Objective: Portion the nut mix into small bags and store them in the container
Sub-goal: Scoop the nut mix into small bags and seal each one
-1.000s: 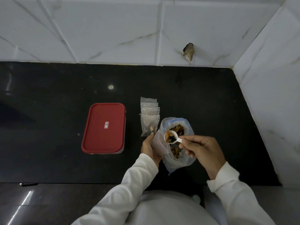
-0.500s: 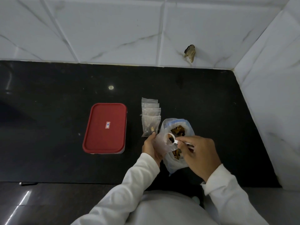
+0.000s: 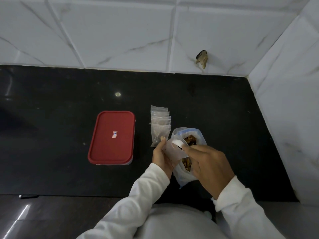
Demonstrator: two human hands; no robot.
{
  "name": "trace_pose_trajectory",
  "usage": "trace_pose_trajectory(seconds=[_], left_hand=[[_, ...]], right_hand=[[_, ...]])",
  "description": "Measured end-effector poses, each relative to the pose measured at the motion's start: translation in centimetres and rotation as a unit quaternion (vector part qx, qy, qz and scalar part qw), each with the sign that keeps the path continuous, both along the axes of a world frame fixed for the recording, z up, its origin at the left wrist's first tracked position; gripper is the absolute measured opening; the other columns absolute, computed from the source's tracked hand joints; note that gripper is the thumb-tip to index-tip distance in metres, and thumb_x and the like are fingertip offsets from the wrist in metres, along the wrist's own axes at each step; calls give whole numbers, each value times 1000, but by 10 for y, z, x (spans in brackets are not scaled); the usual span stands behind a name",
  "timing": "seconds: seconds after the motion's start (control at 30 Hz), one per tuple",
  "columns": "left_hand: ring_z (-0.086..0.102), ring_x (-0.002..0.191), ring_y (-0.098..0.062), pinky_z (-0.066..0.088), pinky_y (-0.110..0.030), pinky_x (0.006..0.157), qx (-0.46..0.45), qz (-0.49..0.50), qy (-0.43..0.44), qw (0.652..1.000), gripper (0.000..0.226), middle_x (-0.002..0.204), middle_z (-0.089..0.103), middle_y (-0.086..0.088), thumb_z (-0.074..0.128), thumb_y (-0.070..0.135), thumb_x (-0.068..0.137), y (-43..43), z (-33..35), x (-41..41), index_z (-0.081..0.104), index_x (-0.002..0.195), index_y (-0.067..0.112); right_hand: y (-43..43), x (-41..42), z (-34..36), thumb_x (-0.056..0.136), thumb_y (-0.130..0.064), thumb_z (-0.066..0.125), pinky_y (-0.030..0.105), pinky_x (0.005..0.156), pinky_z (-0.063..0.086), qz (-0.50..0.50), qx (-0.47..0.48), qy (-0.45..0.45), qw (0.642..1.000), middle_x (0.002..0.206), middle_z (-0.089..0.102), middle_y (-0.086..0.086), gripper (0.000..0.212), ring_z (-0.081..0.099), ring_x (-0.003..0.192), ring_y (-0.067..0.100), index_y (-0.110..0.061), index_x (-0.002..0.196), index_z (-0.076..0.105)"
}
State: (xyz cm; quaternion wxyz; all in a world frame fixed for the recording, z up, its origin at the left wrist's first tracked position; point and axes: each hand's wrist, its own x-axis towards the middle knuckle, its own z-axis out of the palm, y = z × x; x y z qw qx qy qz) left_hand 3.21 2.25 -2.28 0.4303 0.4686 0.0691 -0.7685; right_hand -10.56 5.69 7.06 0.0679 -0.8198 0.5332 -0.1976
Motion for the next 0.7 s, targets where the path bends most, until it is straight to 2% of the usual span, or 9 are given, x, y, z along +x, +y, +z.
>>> trace_pose_trajectory(seconds=[0.07,0.17,0.2,0.27,0.37,0.47,0.53,0.6,0.7], left_hand=[[71,98,-31,59,-38,72,-9,5,21,1000,53,116,69,-19,63,43,89,0,6,1,62,129,9],[73,85,-29,59,-35,61,-7,11,45,999,51,109,71,-19,61,41,91,0,15,2,61,129,7],[74,81,-29,58,-33,58,-4,14,51,999,50,104,72,-18,60,41,92,0,16,2,61,128,7],[74,77,-28,58,-31,54,0,14,58,998,48,98,73,-18,60,40,92,0,18,2,62,127,7],[74,75,-28,57,-31,53,1,19,68,997,47,94,73,-17,59,40,93,0,20,1,63,125,7],[73,82,-29,58,-32,55,5,15,75,997,42,98,74,-18,58,40,94,1,23,1,66,119,7],[72,86,-30,58,-32,56,14,15,75,997,41,101,74,-17,59,40,93,2,24,1,67,119,9],[71,89,-30,58,-31,55,24,16,77,997,41,103,73,-16,59,40,93,1,23,3,68,120,11],[69,86,-27,57,-29,52,37,16,77,996,45,105,70,-14,62,42,90,1,18,6,66,124,12]], right_hand=[[0,-4,-5,49,1,90,33,43,55,16,-38,2,999,67,68,8,46,64,52,23,-5,93,75],[-4,-5,-9,68,-10,74,30,49,57,21,-76,19,997,72,70,6,28,65,57,21,-8,96,75],[-4,-6,-12,68,-12,74,29,49,57,27,-85,24,996,73,70,5,29,65,57,21,-8,97,75],[-1,-7,-15,62,-11,81,30,50,57,35,-105,20,994,73,70,5,37,64,57,21,-9,99,74],[0,-8,-14,77,-23,58,26,55,58,41,-132,1,990,73,71,6,31,65,57,18,-12,105,65],[-5,-7,-21,87,-25,48,20,45,52,46,-133,-34,989,73,64,2,21,63,48,16,-11,95,61],[-4,-7,-19,88,-19,55,13,46,48,5,-111,-98,989,68,63,0,4,57,47,4,-19,92,55],[-1,-10,-8,82,-2,70,7,57,50,-47,-39,-179,982,70,67,-7,26,59,58,-4,-22,99,69],[2,-20,3,84,-13,68,12,63,53,-66,32,-250,965,81,65,-25,23,66,68,-2,-24,104,70]])
